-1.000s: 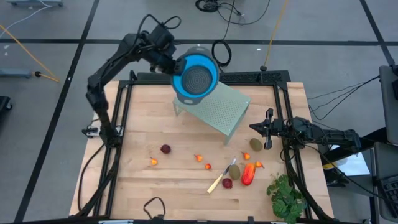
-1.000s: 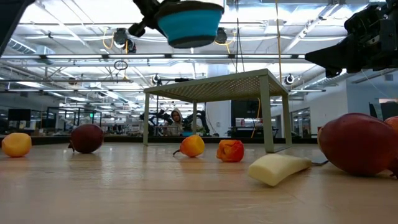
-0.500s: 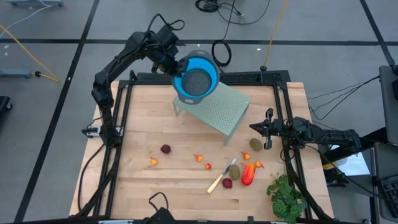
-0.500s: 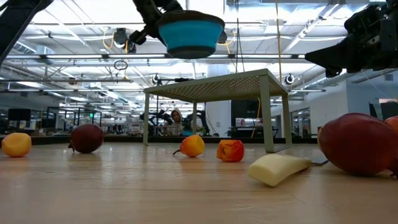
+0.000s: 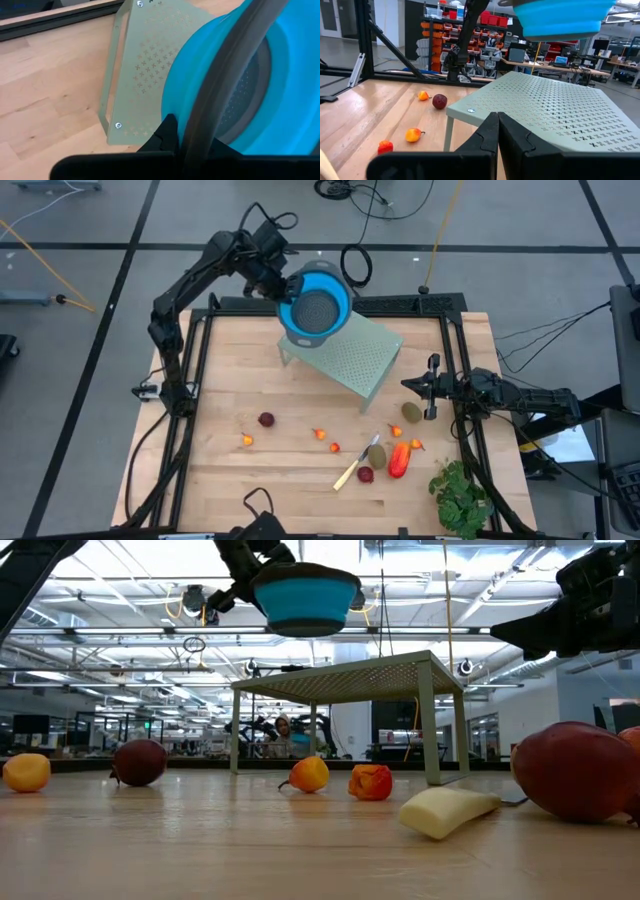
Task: Pick & Place Fruit
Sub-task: Put the blue strainer bowl on the shelf
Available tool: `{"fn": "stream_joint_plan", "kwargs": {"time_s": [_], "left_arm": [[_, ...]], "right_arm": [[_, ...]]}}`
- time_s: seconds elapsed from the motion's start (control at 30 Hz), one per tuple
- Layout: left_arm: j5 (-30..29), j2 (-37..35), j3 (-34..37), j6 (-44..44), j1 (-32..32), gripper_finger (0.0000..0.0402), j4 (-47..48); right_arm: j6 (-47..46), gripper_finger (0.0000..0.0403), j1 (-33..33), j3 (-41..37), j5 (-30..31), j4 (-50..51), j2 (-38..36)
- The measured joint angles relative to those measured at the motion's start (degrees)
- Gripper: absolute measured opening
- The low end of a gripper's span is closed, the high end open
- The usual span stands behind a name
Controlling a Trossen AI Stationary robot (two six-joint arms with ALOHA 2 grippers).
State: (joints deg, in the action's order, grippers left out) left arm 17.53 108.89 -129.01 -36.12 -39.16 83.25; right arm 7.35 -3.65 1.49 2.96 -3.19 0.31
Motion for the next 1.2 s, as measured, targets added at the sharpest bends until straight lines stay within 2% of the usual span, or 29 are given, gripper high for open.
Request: {"fn": "stream_joint_plan", "kwargs": {"time_s": [0.5, 0.83, 1.2], "left_arm": [[2.66, 8.06, 0.04, 7.06, 0.07, 0.0, 0.64], [3.5, 8.18, 0.04, 10.24, -0.13, 0.0, 0.94], [6.53, 8.16, 4.08, 21.27, -0.63, 0.0, -0.52]], "right_arm": [[-0.02, 0.0, 0.01, 0.01, 0.0, 0.01, -0.01], [-0.02, 0.0, -0.01, 0.01, 0.0, -0.01, 0.01], [-0.02, 0.0, 0.0, 0.0, 0.0, -0.01, 0.01]]}}
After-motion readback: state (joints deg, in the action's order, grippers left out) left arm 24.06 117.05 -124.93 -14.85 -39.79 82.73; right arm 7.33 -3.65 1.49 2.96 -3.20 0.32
